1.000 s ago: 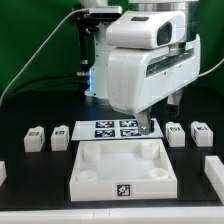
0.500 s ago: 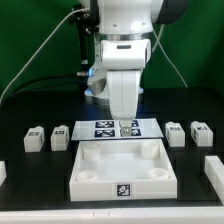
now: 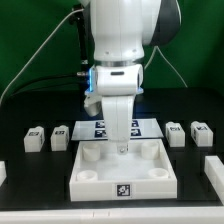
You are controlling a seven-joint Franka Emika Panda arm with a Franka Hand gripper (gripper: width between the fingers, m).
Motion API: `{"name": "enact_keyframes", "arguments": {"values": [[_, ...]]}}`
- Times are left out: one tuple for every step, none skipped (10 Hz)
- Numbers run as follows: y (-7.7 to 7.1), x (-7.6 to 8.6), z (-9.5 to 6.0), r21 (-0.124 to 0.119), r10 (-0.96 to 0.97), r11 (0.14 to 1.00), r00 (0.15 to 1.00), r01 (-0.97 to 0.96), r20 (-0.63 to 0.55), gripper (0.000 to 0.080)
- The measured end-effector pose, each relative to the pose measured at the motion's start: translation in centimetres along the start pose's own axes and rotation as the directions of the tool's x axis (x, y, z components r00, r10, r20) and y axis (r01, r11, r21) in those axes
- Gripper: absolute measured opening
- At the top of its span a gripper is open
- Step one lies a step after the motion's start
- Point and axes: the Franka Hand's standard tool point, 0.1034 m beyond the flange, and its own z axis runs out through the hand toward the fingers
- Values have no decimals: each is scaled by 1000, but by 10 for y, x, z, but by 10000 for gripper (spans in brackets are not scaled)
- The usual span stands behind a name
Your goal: Assemble one leg
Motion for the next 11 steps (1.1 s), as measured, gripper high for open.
{"name": "enact_keyframes", "arguments": {"values": [[-2, 0, 5, 1, 1, 1000, 1000, -1, -2, 650], [-3, -1, 8, 6, 4, 1000, 1000, -4, -3, 650], [-3, -1, 7, 5, 5, 1000, 1000, -5, -2, 650], [-3, -1, 8, 6, 6, 1000, 1000, -6, -2, 555], [-3, -1, 8, 6, 6, 1000, 1000, -6, -2, 555], [-3, -1, 8, 6, 6, 1000, 1000, -6, -2, 354], [-3, -1, 8, 6, 6, 1000, 1000, -6, -2, 217], [-3, -1, 8, 6, 6, 1000, 1000, -6, -2, 217], [-3, -1, 8, 5, 9, 1000, 1000, -9, -2, 62], [-3, -1, 8, 5, 10, 1000, 1000, -10, -2, 60], [-3, -1, 8, 5, 10, 1000, 1000, -10, -2, 60]]}}
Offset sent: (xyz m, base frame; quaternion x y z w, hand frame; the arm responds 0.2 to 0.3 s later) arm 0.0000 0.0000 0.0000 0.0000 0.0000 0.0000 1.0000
